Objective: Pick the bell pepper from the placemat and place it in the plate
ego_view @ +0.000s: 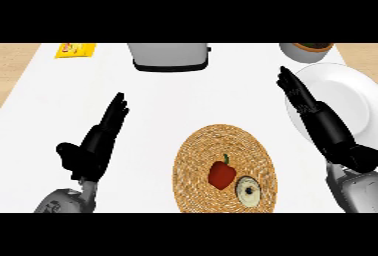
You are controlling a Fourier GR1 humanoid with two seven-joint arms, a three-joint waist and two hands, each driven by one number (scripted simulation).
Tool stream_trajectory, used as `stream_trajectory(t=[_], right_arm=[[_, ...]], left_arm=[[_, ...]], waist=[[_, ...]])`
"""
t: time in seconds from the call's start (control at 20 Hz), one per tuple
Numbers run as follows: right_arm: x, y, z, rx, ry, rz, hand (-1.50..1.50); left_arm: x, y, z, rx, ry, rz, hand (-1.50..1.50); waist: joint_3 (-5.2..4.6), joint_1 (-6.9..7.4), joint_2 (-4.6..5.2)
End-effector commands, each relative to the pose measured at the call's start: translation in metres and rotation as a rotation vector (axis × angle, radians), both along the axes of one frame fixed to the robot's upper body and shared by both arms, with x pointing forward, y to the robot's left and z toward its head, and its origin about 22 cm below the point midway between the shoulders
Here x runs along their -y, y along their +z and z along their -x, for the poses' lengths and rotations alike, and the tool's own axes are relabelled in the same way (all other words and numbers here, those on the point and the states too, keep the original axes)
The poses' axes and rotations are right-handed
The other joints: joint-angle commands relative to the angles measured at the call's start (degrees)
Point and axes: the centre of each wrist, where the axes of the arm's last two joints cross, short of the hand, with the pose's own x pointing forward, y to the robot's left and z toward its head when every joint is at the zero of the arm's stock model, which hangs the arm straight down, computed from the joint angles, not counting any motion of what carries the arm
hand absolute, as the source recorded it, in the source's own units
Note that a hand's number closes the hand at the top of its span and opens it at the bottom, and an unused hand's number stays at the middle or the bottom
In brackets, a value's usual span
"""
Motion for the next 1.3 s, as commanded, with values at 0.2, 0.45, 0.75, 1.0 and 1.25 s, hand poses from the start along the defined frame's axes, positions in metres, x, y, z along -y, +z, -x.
stream_trajectory(t=[0.2,0.45,0.75,1.0,1.25], right_arm=[[0.043,0.024,0.016,0.120,-0.596,-0.098,1.50],[0.093,-0.019,0.047,0.089,-1.101,0.126,-1.50],[0.009,-0.039,0.116,0.187,-1.182,0.020,-1.50],[-0.022,-0.031,0.157,0.081,-1.147,0.166,-1.50],[-0.023,-0.037,0.177,-0.234,-0.976,0.436,-1.50]], left_arm=[[-0.051,-0.056,0.026,-0.322,0.214,-0.035,0.00],[-0.047,-0.069,0.043,-0.378,0.206,0.039,0.00],[-0.049,-0.071,0.038,-0.373,0.156,0.055,0.00],[-0.033,-0.061,0.036,-0.368,0.123,0.041,0.00],[-0.039,-0.065,0.027,-0.367,0.117,0.043,0.00]], waist=[[-1.26,-3.27,-0.32],[-1.44,-5.87,-0.72],[-1.20,-1.81,-0.10],[-1.25,-0.60,0.12],[-1.43,0.07,0.68]])
